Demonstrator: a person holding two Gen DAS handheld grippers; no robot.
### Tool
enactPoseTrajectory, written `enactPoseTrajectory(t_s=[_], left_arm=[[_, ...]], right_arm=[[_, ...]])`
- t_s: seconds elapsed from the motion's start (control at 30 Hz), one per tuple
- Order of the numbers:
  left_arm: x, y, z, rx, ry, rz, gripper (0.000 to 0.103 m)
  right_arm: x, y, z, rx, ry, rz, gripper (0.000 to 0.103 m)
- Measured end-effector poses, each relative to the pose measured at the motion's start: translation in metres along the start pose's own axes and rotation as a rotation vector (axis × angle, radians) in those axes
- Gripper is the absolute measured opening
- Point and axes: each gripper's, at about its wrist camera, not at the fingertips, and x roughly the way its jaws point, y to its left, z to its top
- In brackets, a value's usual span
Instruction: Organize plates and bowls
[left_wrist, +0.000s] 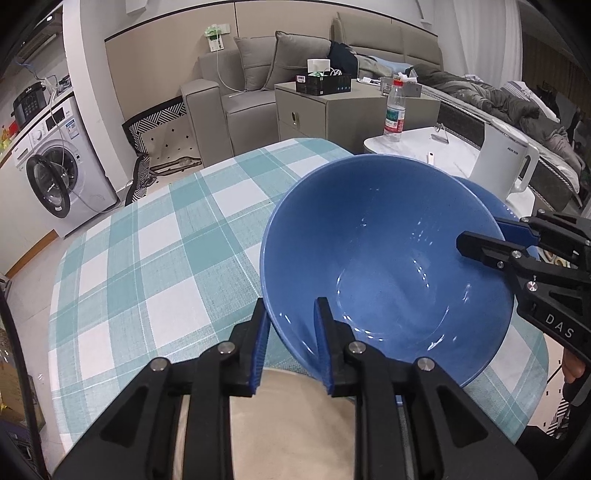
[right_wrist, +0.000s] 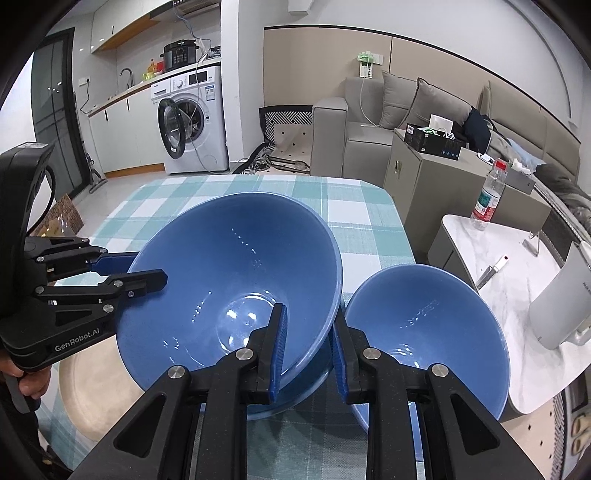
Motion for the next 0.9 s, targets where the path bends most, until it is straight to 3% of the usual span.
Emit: enactPoseTrajectory(t_s=[0.3, 0.63, 0.9], left_arm=[[0.005, -0.002, -0.002, 0.014, 0.021, 0.0, 0.022], [0.01, -0.006, -0.005, 0.032, 0.037, 0.002, 0.031], [0.012, -0.005, -0.006, 0.03, 0.042, 0.016, 0.032]], right_arm=[[0.005, 0.004, -0.003, -0.011, 0.006, -0.024, 0.024], [0.013, 0.004, -0.009, -0.024, 0.028, -0.037, 0.025], [0.019, 0.012, -0.012, -0.045, 0.05, -0.024, 0.032]])
